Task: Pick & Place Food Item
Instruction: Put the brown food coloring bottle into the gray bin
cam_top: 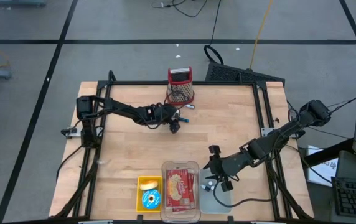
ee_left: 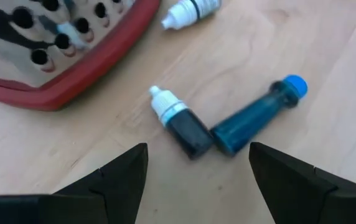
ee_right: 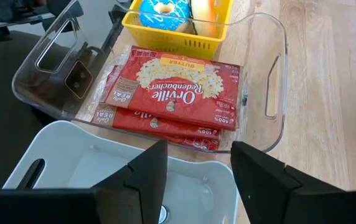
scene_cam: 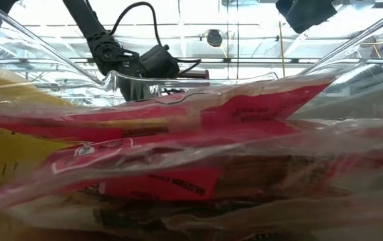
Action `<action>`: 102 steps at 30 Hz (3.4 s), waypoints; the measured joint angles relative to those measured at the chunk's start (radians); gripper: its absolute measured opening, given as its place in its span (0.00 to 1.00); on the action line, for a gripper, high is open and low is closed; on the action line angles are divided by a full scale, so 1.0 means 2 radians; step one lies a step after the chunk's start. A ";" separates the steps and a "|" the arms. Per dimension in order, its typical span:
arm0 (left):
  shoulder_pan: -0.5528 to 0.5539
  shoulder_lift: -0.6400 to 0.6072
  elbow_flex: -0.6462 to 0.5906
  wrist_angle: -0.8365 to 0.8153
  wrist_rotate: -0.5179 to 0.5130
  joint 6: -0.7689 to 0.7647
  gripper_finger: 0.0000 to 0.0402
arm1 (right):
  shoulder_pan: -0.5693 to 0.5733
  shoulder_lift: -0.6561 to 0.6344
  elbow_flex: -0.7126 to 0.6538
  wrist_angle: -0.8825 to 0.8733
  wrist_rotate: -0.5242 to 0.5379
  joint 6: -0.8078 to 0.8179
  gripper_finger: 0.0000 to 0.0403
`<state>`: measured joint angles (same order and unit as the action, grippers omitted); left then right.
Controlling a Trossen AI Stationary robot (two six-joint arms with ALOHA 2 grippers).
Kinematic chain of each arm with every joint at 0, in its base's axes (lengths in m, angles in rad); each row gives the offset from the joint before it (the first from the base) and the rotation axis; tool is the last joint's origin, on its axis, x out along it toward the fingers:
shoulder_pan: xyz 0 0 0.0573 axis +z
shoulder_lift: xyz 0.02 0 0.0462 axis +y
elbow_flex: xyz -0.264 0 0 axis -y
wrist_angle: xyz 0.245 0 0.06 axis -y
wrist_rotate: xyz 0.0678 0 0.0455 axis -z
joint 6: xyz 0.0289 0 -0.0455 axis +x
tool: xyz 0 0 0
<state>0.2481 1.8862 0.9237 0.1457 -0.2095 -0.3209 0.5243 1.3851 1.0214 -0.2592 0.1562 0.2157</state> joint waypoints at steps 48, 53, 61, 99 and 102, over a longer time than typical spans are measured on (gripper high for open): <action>-0.004 0.036 0.001 0.019 -0.083 -0.092 0.70 | 0.000 0.000 0.000 0.006 0.000 -0.010 0.41; -0.003 0.036 0.001 0.020 -0.058 -0.050 0.70 | 0.000 0.000 0.000 0.006 0.000 -0.009 0.41; -0.003 0.036 0.000 0.021 -0.040 -0.024 0.70 | 0.000 0.000 0.000 0.006 0.000 -0.010 0.41; -0.029 -0.035 -0.001 -0.026 0.007 -0.035 0.21 | 0.000 0.000 0.000 0.001 0.000 -0.009 0.41; -0.049 -0.065 -0.001 -0.047 0.007 -0.035 0.21 | 0.000 0.000 0.000 0.001 0.000 -0.009 0.41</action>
<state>0.1509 1.7552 0.9211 0.0521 -0.1957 -0.3899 0.5240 1.3851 1.0210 -0.2580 0.1566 0.1970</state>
